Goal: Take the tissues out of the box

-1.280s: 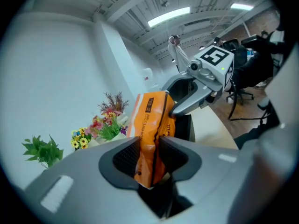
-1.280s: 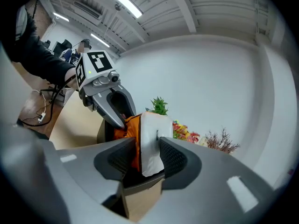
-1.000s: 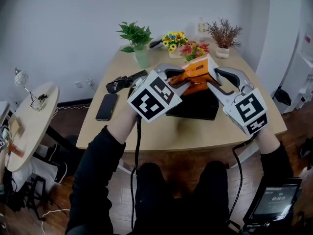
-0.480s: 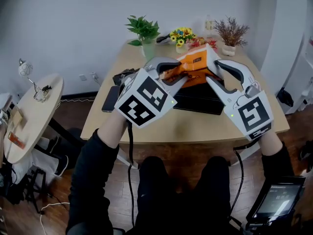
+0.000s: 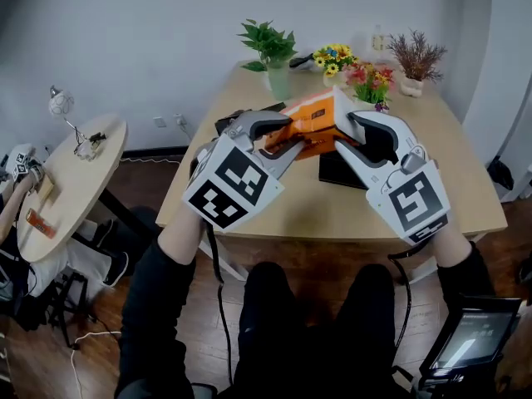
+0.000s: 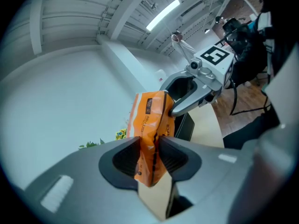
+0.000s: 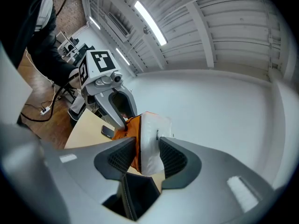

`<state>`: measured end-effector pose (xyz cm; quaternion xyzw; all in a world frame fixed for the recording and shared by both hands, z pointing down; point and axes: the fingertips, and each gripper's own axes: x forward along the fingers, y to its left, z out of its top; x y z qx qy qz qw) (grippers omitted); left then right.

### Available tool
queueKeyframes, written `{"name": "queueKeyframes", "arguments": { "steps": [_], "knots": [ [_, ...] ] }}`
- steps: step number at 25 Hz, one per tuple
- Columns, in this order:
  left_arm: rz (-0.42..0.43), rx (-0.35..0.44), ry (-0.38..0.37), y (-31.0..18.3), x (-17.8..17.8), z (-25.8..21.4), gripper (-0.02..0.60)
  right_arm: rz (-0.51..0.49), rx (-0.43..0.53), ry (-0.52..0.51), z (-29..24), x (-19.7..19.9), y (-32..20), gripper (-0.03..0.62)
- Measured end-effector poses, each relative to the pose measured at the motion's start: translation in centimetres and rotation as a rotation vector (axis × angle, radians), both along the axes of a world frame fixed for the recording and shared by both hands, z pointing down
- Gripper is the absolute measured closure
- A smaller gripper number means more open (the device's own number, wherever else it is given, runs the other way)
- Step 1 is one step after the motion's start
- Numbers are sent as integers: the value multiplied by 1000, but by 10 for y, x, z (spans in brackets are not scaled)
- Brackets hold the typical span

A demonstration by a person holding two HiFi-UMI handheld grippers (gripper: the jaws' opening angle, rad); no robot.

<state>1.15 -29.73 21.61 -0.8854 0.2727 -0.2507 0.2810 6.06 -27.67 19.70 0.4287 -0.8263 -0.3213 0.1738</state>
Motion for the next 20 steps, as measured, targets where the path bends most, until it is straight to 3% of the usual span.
{"name": "queueKeyframes", "arguments": {
  "steps": [9,20],
  "knots": [
    [-75,-14,-54,-4,-56,14,474,-82,-27,-48,16,-55,-8,427],
    [-85,-118,-185,-10,-87,43,476,-113,-131,-99,46,-85,-18,427]
  ]
}}
